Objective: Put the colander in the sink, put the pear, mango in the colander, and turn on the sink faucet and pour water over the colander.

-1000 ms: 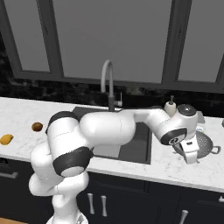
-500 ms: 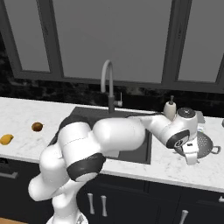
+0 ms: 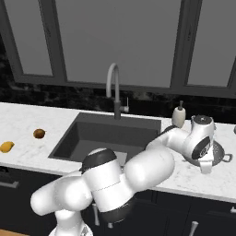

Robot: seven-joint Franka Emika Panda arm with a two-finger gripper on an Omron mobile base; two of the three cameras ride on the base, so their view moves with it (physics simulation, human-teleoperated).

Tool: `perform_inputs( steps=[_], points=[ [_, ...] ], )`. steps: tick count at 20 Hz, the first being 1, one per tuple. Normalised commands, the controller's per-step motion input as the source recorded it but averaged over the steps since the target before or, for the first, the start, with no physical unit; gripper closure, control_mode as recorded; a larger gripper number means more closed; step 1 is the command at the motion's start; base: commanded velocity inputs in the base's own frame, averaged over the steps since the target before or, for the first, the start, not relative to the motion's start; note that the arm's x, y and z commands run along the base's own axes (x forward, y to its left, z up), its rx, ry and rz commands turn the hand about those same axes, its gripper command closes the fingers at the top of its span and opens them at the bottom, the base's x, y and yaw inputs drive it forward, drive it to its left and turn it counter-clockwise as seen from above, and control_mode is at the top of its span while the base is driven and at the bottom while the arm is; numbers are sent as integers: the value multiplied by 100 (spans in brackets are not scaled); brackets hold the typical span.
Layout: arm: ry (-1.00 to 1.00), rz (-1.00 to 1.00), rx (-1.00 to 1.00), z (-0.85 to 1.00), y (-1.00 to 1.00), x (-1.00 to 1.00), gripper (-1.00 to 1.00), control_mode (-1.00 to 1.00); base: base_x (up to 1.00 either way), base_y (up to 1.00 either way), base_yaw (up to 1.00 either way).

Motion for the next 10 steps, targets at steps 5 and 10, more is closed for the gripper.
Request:
perform_inputs(
  steps=[5,10],
  points=[
    [0,-5,0,-16,-17,18,-100,-100,0,0,0],
    [0,-4,0,-31,-17,7,-100,-100,0,0,0]
  ],
)
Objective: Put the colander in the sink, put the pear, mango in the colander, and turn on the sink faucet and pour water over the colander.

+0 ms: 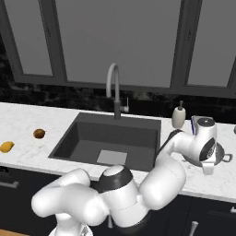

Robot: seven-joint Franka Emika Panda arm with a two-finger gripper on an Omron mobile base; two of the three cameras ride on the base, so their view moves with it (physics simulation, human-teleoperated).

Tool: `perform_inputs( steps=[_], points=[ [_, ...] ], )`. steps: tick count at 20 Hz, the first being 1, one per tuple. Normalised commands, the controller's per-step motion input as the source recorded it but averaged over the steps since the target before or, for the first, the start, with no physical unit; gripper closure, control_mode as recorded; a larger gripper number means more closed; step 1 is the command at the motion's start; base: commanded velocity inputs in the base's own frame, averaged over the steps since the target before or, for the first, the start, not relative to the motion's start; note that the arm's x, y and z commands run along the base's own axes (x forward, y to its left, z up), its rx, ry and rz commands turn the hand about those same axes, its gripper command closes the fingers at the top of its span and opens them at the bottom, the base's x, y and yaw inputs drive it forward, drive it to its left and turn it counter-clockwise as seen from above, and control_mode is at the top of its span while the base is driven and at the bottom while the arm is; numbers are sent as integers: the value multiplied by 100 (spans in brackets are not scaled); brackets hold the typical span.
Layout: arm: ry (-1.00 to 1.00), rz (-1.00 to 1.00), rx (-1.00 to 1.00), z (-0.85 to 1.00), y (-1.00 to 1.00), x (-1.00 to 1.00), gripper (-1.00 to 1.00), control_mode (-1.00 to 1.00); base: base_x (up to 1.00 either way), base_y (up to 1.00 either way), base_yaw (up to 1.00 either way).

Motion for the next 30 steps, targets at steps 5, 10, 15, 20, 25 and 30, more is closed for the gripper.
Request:
perform_inputs(
  steps=[5,10,15,20,25,30],
  points=[
    [0,-3,-1,-46,-12,-1,-100,-100,0,0,0],
    [0,-1,0,-27,0,0,100,-100,0,0,0],
    [-1,0,0,-15,0,0,100,-100,0,0,0],
    [-5,0,-1,-6,5,-6,100,-100,0,0,0],
    [-25,0,-1,23,17,-45,100,-100,0,0,0],
    [-30,3,0,73,52,-64,100,-100,0,0,0]
  ],
)
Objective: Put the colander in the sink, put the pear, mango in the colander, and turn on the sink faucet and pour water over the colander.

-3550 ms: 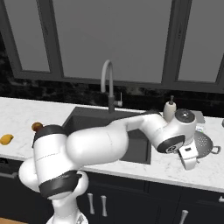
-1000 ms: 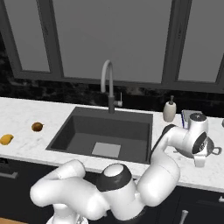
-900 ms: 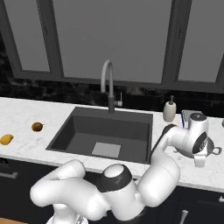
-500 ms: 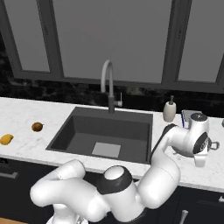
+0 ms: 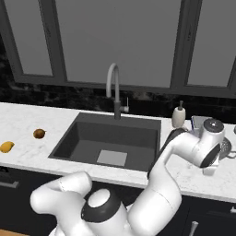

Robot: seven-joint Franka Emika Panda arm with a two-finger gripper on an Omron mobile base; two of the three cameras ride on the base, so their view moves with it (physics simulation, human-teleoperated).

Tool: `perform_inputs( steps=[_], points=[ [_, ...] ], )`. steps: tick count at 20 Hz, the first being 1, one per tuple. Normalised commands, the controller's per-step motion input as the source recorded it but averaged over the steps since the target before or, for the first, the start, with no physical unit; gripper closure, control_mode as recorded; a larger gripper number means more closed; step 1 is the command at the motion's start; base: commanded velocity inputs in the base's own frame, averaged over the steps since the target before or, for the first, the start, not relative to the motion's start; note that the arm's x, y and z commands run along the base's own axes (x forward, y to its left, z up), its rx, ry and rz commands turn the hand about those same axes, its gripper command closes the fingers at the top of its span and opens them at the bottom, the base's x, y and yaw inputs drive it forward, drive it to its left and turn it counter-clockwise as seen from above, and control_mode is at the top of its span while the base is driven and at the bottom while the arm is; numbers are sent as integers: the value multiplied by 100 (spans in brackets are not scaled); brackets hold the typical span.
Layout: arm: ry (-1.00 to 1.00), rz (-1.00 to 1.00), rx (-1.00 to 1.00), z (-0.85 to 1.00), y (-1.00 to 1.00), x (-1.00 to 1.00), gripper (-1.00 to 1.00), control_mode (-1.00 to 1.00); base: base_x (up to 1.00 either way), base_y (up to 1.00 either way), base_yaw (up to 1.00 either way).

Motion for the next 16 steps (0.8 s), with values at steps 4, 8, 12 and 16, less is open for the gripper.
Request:
perform_inputs(
  steps=[4,8,12,16],
  points=[
    [-13,24,-2,56,96,-28,100,-100,0,0,0],
    [0,45,-8,31,100,-2,100,-100,0,0,0],
    [-10,59,0,1,92,0,100,-100,0,0,0],
    [-9,64,5,0,72,7,100,-100,0,0,0]
  ],
)
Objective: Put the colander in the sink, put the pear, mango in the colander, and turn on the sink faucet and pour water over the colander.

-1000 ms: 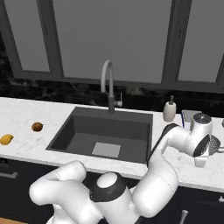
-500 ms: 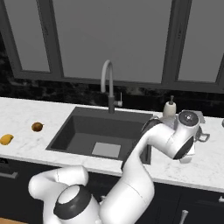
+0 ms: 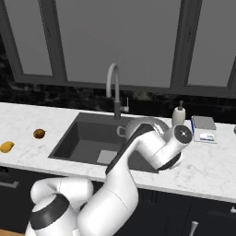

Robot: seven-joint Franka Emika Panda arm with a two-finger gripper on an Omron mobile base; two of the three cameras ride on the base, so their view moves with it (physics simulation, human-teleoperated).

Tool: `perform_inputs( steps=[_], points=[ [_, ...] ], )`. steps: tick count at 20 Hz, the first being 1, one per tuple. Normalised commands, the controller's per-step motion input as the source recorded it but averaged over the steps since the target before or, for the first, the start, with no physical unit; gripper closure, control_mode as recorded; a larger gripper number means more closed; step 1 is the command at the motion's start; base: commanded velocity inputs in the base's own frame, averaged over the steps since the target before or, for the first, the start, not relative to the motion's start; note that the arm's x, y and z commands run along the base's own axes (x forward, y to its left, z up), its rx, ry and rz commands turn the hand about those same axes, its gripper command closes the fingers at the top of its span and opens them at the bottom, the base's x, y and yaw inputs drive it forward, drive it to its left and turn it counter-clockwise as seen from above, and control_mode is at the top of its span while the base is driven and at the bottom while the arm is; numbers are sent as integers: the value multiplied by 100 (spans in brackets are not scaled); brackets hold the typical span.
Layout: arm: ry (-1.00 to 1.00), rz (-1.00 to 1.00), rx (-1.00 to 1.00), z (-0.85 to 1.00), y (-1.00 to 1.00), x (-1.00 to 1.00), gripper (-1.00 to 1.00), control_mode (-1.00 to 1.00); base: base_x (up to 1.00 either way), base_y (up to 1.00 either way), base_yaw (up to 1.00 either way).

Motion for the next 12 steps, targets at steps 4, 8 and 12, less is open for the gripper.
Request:
perform_inputs(
  steps=[4,8,12],
  points=[
    [1,55,5,0,48,32,100,-100,0,0,0],
    [13,38,5,0,46,49,100,-100,0,0,0],
    [23,22,1,0,72,47,100,-100,0,0,0]
  ],
)
